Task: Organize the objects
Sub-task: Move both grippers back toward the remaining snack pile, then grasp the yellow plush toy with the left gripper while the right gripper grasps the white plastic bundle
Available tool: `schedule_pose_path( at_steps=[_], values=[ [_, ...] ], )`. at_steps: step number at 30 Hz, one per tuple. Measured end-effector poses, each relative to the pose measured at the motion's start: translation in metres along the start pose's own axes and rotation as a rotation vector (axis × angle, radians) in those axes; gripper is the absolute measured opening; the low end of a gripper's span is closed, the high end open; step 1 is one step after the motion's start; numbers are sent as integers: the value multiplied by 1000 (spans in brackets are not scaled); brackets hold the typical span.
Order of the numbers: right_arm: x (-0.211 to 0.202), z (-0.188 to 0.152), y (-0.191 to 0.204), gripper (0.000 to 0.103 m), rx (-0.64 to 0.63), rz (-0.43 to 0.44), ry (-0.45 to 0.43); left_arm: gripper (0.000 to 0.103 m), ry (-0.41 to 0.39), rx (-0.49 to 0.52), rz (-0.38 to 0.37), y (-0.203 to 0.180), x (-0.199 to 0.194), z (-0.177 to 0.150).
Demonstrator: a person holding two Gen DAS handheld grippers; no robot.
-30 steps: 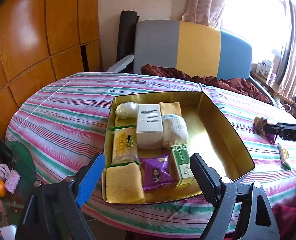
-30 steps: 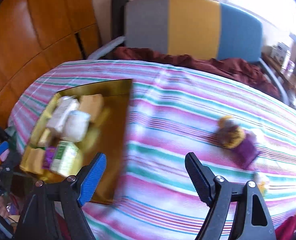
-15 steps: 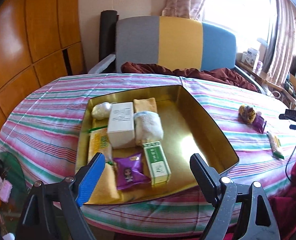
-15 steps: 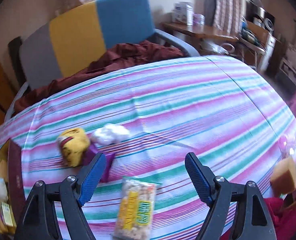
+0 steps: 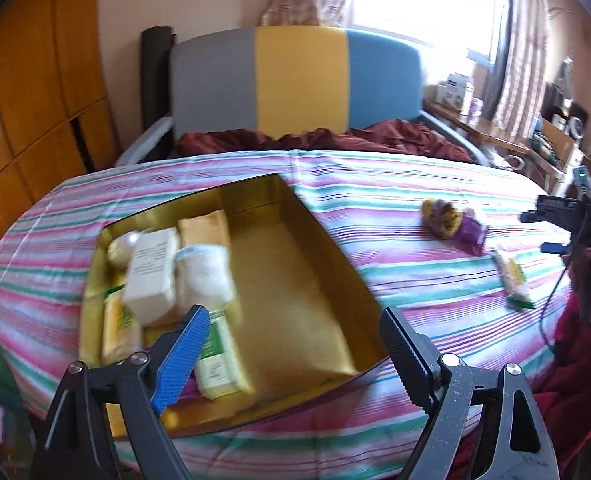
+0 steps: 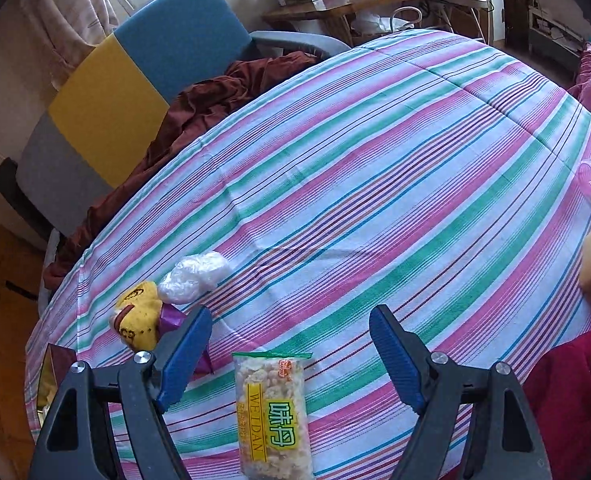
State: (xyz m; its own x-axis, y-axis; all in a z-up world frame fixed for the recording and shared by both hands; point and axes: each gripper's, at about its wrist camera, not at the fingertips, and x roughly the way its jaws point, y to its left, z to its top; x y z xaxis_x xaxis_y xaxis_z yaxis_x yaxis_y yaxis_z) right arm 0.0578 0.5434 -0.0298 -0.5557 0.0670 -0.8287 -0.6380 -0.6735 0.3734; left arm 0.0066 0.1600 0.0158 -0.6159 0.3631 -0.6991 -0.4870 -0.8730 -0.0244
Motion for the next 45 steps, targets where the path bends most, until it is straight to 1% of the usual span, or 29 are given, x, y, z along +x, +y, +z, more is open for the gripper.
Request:
schedule_pose_path(
  at_steps=[3, 7, 9, 12, 15, 17, 20, 23, 26, 32, 34, 37, 42, 44, 45],
  values=[
    [1, 0, -2, 82, 10, 7, 8, 87, 8, 16, -37, -17, 7, 6],
    [2, 0, -1, 82, 5, 11, 17, 85, 46, 34, -106, -41, 17, 9],
    [2, 1, 0, 82, 3, 20, 14, 85, 49, 56, -127, -51, 20, 12],
    [4, 2, 2, 82, -7, 28, 16, 82, 52, 69, -151, -62, 27, 27],
    [9, 2, 4, 82, -21, 26, 33, 82, 65, 63, -174, -71, 38, 40],
    [11, 1, 6, 82, -30, 28, 43, 81, 82, 40, -192, -76, 48, 48],
    [12, 2, 7, 82, -35, 33, 45, 80, 120, -9, -246, -86, 68, 63],
    [12, 5, 3, 82, -22, 43, 44, 78, 127, -20, -237, -98, 88, 75],
    [16, 6, 0, 82, 5, 76, 72, 75, 156, -44, -249, -105, 107, 85],
    [16, 4, -1, 82, 10, 91, 95, 75, 208, -131, -301, -118, 146, 100],
    [17, 5, -2, 82, 18, 95, 96, 77, 225, -148, -302, -124, 163, 105],
    [17, 3, -3, 82, 27, 109, 108, 78, 263, -185, -324, -131, 189, 111],
    [25, 3, 2, 82, 7, 113, 141, 80, 311, -252, -358, -144, 222, 116],
    [27, 2, 4, 82, -1, 110, 152, 81, 328, -257, -378, -150, 232, 116],
    [28, 1, 4, 82, -2, 109, 156, 81, 335, -257, -369, -153, 237, 115]
  ],
)
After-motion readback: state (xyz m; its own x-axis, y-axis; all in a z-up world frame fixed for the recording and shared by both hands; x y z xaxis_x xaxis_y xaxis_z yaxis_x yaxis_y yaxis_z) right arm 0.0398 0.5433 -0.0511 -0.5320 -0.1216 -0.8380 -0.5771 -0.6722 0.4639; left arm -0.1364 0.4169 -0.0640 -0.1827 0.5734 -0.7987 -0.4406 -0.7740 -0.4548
